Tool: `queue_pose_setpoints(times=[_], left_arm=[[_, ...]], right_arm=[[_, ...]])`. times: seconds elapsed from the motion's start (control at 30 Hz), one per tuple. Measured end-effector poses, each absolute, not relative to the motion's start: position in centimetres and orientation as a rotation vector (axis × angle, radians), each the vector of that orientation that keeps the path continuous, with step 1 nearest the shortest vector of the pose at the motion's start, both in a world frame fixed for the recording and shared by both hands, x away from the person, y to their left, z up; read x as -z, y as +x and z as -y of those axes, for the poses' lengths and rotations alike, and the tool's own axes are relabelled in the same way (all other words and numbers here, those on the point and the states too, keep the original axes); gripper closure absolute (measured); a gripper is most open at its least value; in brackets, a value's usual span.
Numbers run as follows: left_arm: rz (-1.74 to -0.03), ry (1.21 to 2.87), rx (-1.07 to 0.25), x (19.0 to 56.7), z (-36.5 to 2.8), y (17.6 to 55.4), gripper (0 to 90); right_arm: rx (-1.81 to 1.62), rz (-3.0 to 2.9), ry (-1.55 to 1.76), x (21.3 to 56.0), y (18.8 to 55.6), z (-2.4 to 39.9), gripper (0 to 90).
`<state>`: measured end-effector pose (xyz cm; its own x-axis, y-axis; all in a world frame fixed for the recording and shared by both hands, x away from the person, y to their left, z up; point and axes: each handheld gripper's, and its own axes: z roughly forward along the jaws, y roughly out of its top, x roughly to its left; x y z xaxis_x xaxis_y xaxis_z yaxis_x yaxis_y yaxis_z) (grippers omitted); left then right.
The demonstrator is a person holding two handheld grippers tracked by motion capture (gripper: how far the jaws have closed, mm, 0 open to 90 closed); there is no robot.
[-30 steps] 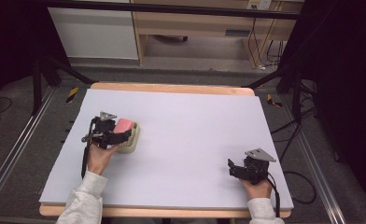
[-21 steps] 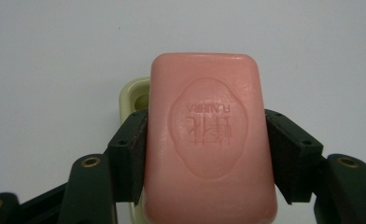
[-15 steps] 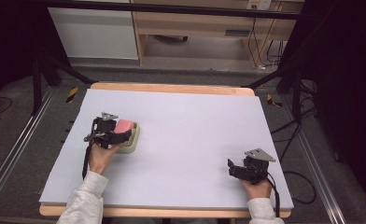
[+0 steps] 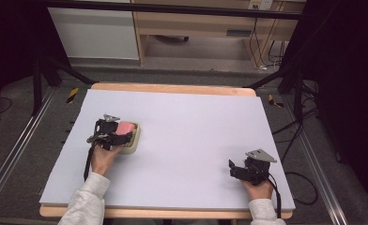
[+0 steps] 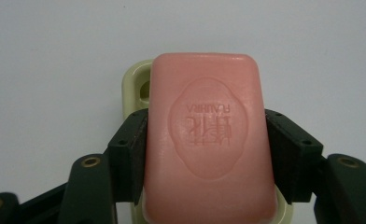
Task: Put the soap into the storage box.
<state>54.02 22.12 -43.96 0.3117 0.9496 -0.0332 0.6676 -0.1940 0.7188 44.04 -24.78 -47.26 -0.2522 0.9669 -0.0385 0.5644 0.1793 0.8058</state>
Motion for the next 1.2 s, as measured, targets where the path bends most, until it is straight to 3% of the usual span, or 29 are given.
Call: queue_pose_setpoints(times=[1.2], left_arm=[[-1.451, 1.966, -0.576, 45.5, -21.6, 54.7, 37.0]], right_arm=[[-0.927, -1.9, 1.436, 47.3, 44.0, 24.7, 9.5]])
